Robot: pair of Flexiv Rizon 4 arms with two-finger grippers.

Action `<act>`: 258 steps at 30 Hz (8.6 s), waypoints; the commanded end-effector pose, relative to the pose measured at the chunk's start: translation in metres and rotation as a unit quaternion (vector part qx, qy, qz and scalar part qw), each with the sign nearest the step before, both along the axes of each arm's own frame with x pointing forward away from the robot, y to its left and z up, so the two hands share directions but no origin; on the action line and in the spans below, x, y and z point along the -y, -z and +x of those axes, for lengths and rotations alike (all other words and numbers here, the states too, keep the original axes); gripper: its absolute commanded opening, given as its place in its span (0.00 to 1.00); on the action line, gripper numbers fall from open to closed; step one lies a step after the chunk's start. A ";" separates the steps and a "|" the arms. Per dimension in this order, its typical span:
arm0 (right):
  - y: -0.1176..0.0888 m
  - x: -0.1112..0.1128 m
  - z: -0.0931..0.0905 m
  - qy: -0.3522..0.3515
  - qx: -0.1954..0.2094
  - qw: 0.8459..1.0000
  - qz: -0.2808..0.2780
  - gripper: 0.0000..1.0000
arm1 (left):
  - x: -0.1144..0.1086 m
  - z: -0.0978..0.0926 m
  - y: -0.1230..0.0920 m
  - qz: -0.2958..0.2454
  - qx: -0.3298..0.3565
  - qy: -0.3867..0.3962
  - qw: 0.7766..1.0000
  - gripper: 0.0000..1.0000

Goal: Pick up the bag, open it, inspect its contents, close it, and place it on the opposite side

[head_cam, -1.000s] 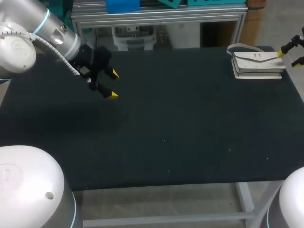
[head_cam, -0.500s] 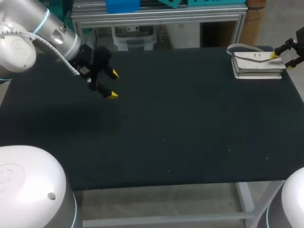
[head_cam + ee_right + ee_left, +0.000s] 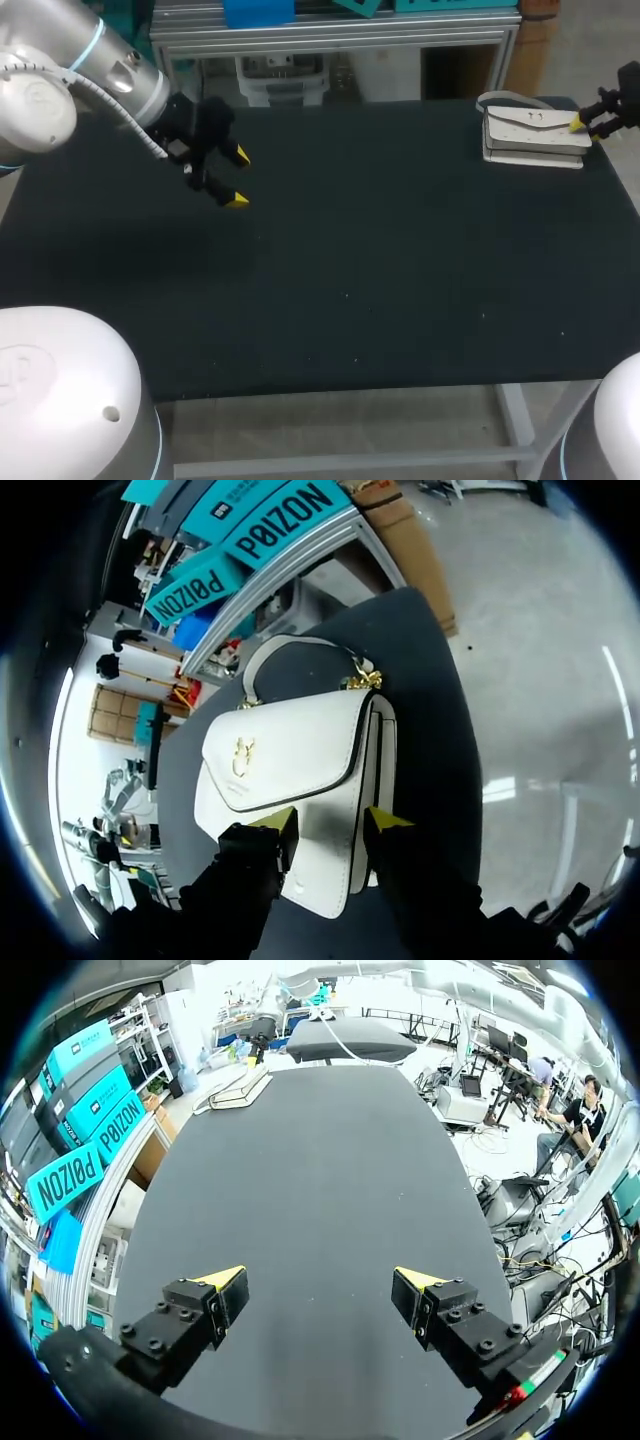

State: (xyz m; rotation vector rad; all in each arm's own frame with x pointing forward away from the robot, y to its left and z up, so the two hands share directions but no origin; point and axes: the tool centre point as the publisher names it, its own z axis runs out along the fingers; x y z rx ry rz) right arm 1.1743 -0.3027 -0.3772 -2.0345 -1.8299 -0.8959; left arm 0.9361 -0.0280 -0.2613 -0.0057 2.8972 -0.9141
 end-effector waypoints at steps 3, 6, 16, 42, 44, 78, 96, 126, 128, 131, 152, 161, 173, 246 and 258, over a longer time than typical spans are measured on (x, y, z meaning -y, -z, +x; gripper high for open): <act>-0.001 0.008 0.009 -0.023 -0.030 0.999 0.005 0.45 | 0.000 0.000 0.001 -0.001 0.001 0.000 1.000 1.00; 0.003 0.006 0.014 -0.021 -0.029 0.999 0.012 0.43 | 0.000 0.000 0.001 -0.001 0.001 0.000 1.000 1.00; 0.005 -0.008 0.023 -0.029 -0.026 0.999 0.021 0.00 | 0.000 0.000 0.001 -0.001 0.001 0.000 1.000 1.00; -0.020 -0.087 -0.052 -0.124 -0.022 0.985 0.116 0.00 | 0.000 0.000 0.001 -0.001 0.001 0.000 1.000 1.00; -0.023 -0.101 -0.059 -0.131 -0.022 0.984 0.119 0.00 | 0.000 0.000 0.001 -0.001 0.001 0.000 1.000 1.00; -0.046 -0.202 -0.125 -0.145 -0.049 0.984 0.086 0.00 | 0.000 0.000 0.001 -0.001 0.001 0.000 1.000 1.00; -0.049 -0.280 -0.165 -0.173 0.004 0.963 0.209 0.00 | 0.000 0.000 0.001 -0.001 0.001 0.000 1.000 1.00; -0.010 -0.394 -0.257 -0.127 -0.015 0.980 0.151 0.00 | 0.000 0.000 0.001 -0.001 0.001 0.000 1.000 1.00; -0.009 -0.395 -0.258 -0.129 -0.017 0.979 0.155 0.00 | 0.000 0.000 0.001 -0.001 0.001 0.000 1.000 1.00; -0.006 -0.398 -0.258 -0.134 -0.021 0.978 0.156 0.00 | 0.000 0.000 0.001 -0.001 0.001 0.000 1.000 1.00; 0.011 -0.428 -0.250 -0.161 -0.036 0.970 0.181 0.00 | 0.000 0.000 0.001 -0.001 0.001 0.000 1.000 1.00; -0.010 -0.409 -0.256 -0.148 -0.016 0.973 0.175 1.00 | 0.000 0.000 0.001 -0.001 0.001 0.000 1.000 1.00; -0.042 -0.387 -0.256 -0.171 0.012 0.975 0.138 1.00 | 0.000 0.000 0.001 -0.001 0.001 0.000 1.000 1.00; -0.052 -0.413 -0.293 -0.587 0.371 0.626 -0.356 1.00 | 0.057 -0.025 0.025 -0.017 0.139 0.168 0.976 1.00; -0.021 -0.413 -0.284 -0.591 0.441 0.550 -0.391 1.00 | 0.063 -0.016 0.038 -0.046 0.138 0.195 0.970 1.00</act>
